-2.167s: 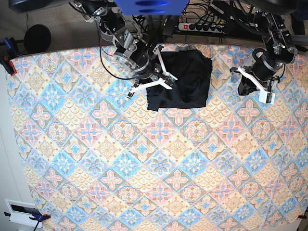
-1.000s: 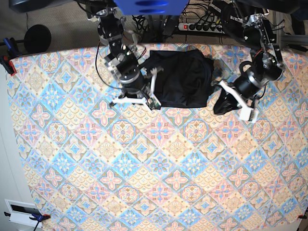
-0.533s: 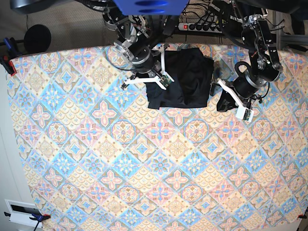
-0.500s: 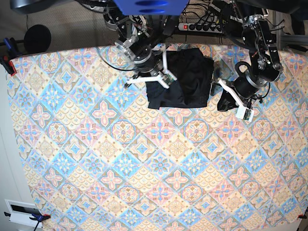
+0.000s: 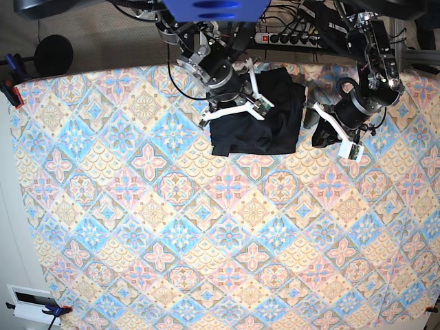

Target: Layout the t-shirt on the table in an organized manner, then fold the t-shirt properly

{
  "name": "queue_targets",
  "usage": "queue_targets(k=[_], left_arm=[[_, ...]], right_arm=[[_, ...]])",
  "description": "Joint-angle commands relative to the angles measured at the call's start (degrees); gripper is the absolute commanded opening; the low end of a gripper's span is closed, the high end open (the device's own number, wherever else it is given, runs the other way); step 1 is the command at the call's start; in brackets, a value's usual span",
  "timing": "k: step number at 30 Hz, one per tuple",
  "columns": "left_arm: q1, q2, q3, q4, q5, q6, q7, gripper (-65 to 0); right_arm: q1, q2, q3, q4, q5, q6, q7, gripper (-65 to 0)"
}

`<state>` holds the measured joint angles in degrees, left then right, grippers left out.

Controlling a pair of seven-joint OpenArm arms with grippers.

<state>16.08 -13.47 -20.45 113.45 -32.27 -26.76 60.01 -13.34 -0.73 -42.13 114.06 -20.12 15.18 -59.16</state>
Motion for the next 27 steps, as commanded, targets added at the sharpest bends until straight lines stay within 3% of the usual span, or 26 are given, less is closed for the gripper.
queue_targets(k=[1, 14, 24, 27], left_arm=[[0.2, -0.6, -0.3, 0.9, -0.9, -0.2, -1.7, -64.5], [2.2, -0.4, -2.7, 0.9, -1.3, -0.2, -1.7, -64.5], [2.3, -0.3, -2.7, 1.0, -1.4, -0.3, -1.7, -64.5], [1.7, 0.3, -2.7, 1.1, -3.1, -0.3, -2.8, -64.6]], right_arm=[[-0.5, -1.1, -1.6, 1.1, 0.1, 0.2, 1.0, -65.0], [7.6, -6.0, -2.3, 0.1, 0.5, 0.2, 1.2, -65.0], [8.8, -7.4, -1.8, -7.6, 0.4, 0.2, 18.5, -65.0], [8.6, -7.3, 2.6, -3.9, 0.2, -4.0, 19.9, -65.0]])
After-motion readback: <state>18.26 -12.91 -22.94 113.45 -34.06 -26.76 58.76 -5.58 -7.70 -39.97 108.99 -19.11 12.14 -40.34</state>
